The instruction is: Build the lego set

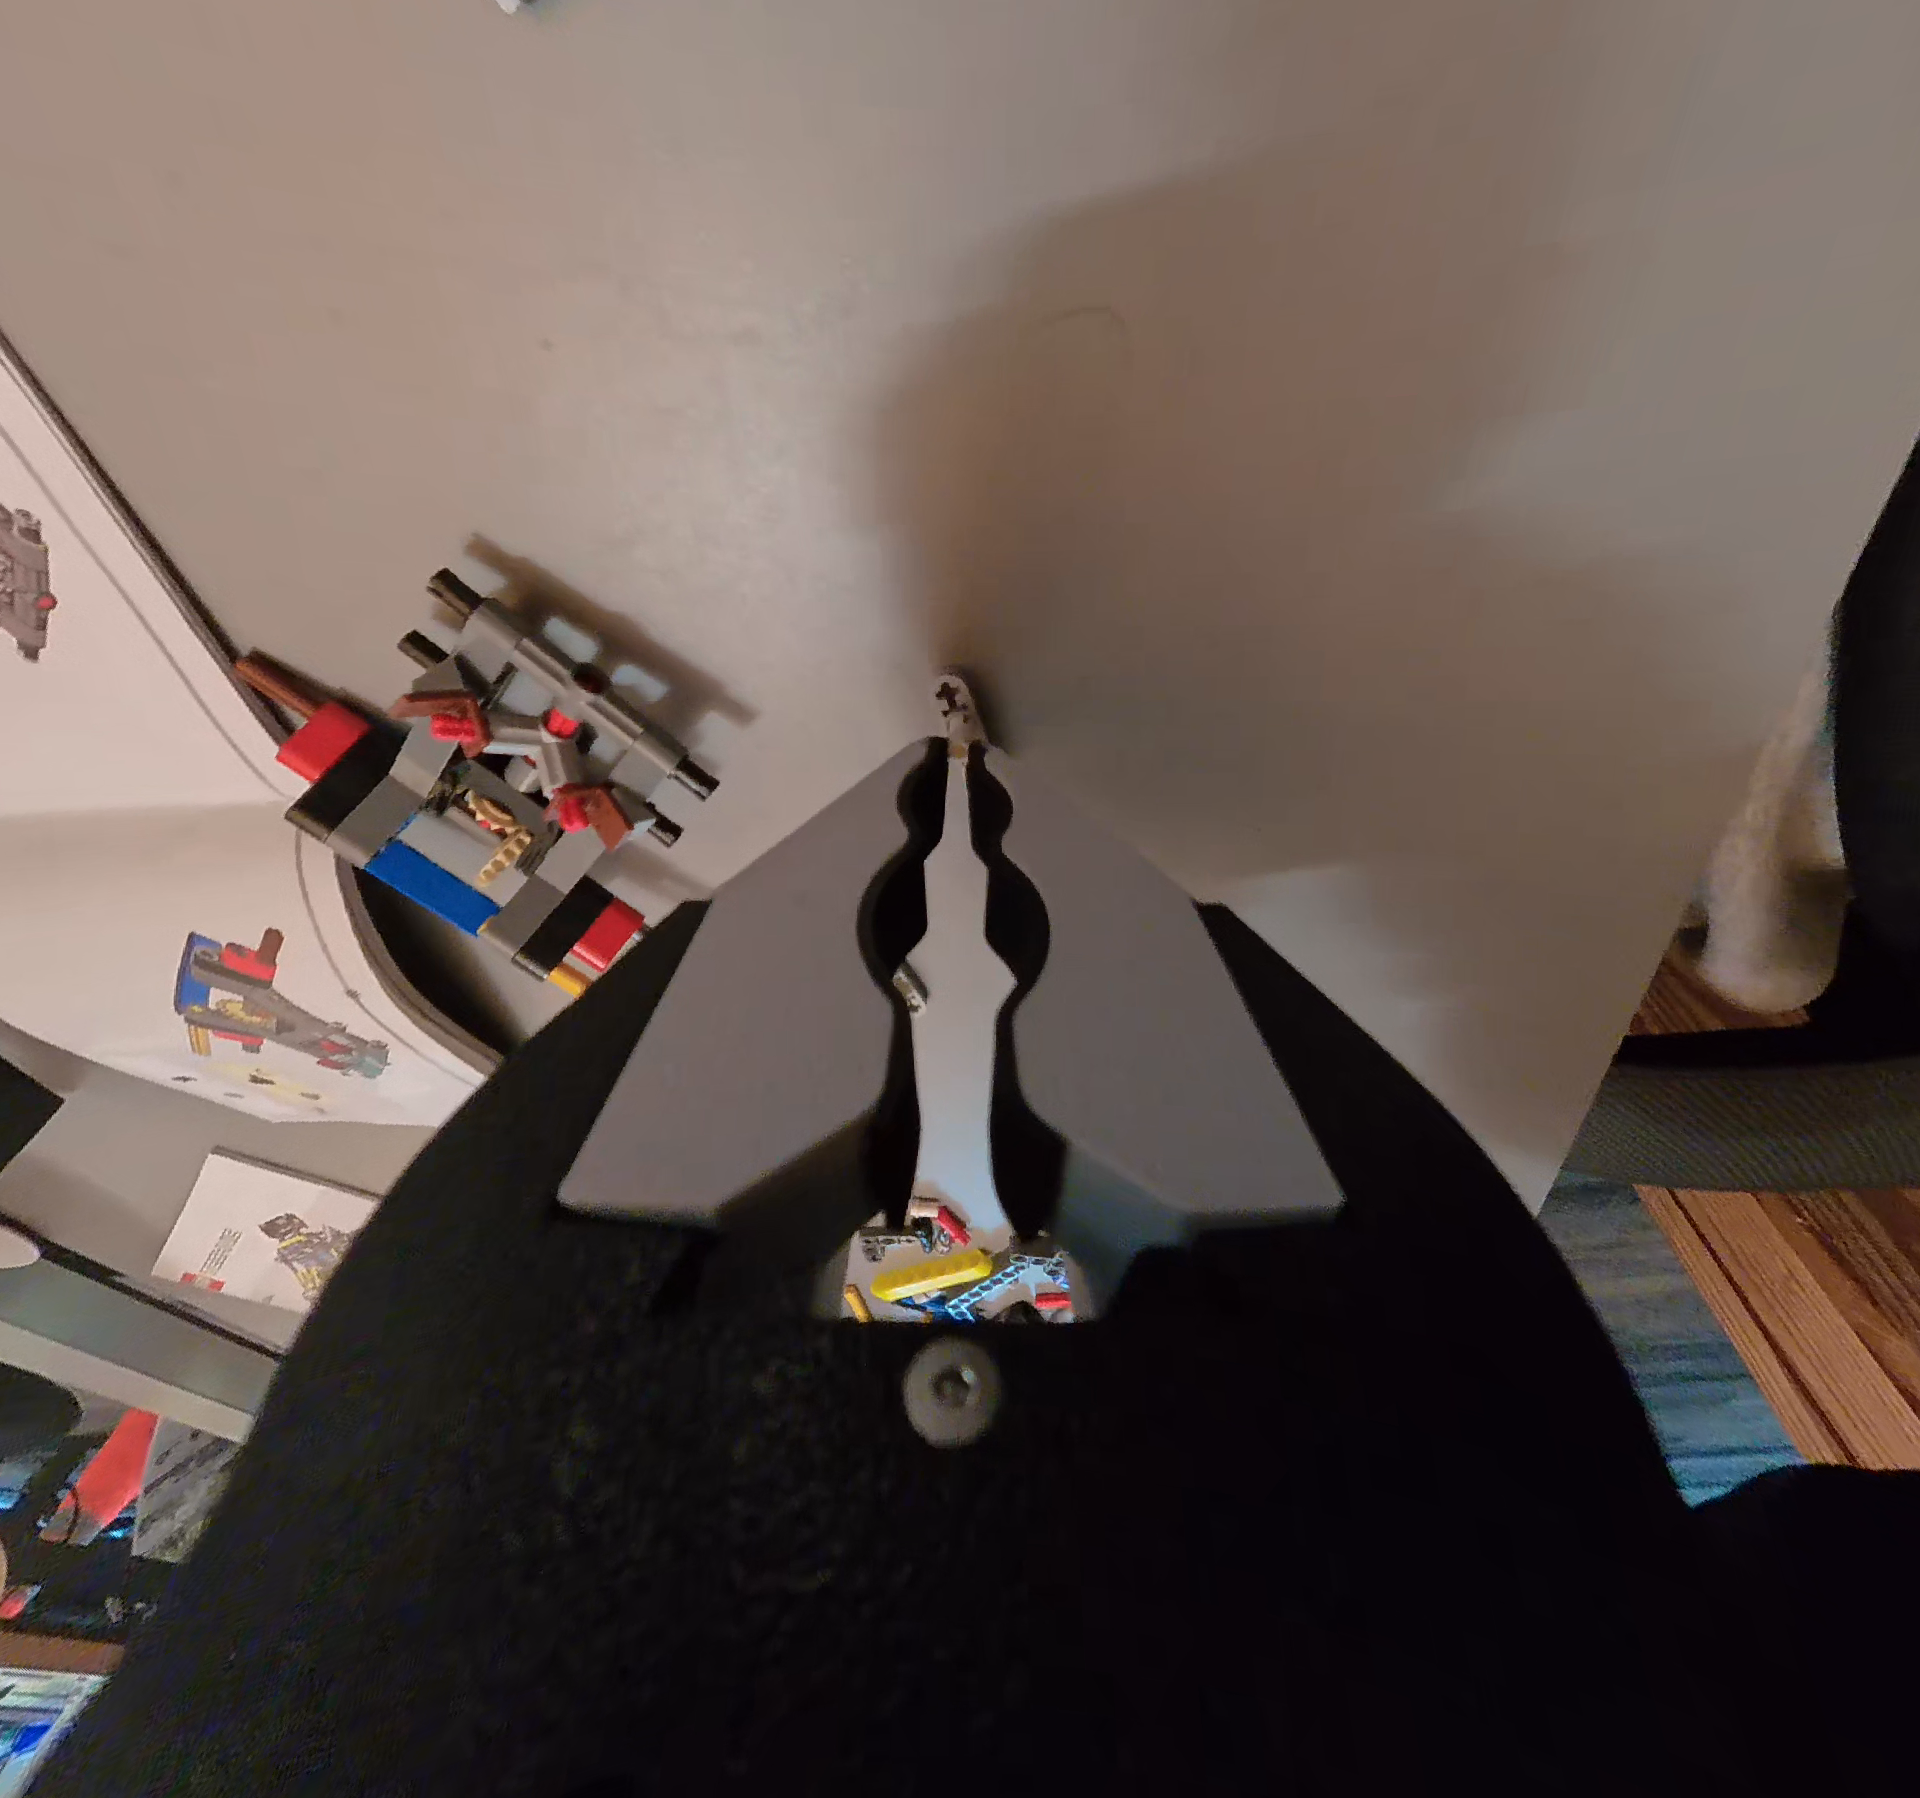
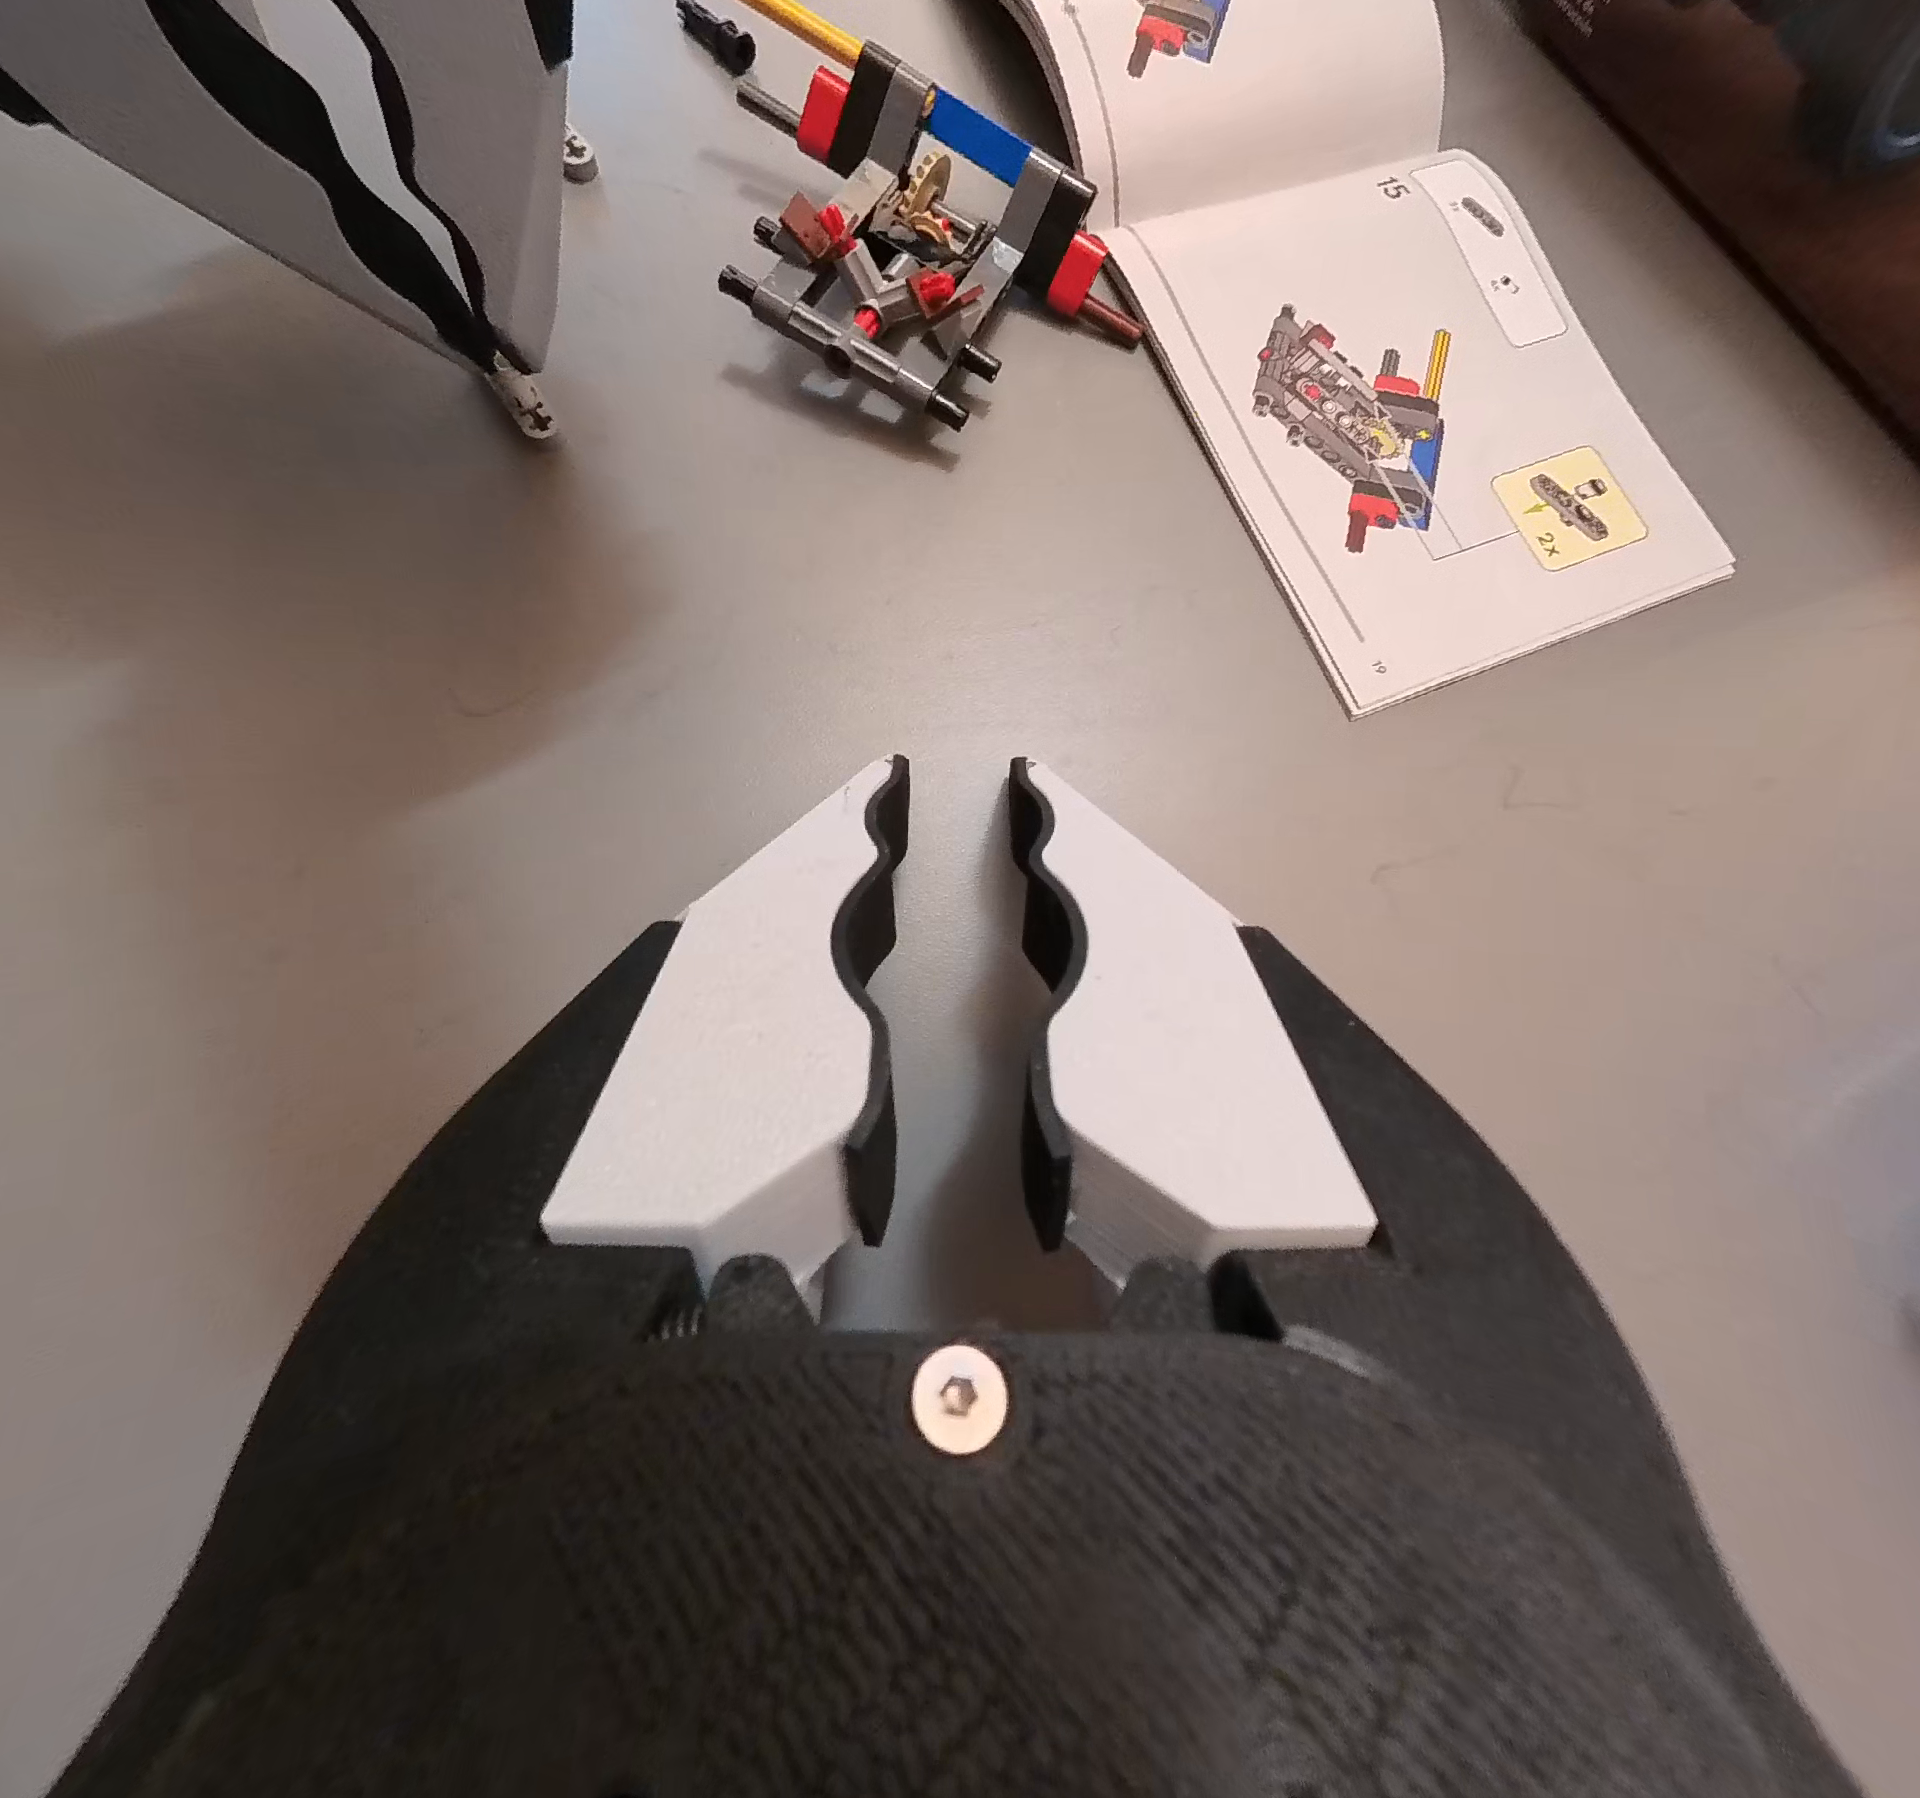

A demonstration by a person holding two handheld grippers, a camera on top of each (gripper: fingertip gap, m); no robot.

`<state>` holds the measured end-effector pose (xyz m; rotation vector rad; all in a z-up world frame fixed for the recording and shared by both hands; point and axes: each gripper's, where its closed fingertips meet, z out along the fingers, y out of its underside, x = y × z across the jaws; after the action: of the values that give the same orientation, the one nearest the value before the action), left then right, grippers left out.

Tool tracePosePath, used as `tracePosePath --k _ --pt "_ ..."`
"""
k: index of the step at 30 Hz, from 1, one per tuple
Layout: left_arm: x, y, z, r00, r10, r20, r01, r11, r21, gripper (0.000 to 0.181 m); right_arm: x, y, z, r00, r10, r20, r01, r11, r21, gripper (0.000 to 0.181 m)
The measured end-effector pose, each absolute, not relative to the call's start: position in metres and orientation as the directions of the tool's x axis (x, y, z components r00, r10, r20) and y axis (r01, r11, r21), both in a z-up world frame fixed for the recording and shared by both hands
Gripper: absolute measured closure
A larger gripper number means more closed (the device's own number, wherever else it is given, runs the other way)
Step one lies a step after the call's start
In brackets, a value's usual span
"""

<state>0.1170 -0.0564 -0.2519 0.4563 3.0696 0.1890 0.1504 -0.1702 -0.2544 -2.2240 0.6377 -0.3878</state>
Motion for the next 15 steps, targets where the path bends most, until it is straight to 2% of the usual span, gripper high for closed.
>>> tracePosePath --k 9,15 --pt "0.1171 -0.0571 -0.2526 -0.969 0.239 -0.064 0.235 0.970 0.063 0.180 0.1500 -0.1699 -0.2544 0.830 -0.553 0.074 -0.317 -0.576 -0.753 0.165" --pt "0.1166 -0.0577 -0.2536 -0.984 0.153 -0.092 0.158 0.986 -0.045 0.181 0.1497 -0.1696 -0.2546 0.831 -0.551 0.075 -0.315 -0.578 -0.753 0.166"
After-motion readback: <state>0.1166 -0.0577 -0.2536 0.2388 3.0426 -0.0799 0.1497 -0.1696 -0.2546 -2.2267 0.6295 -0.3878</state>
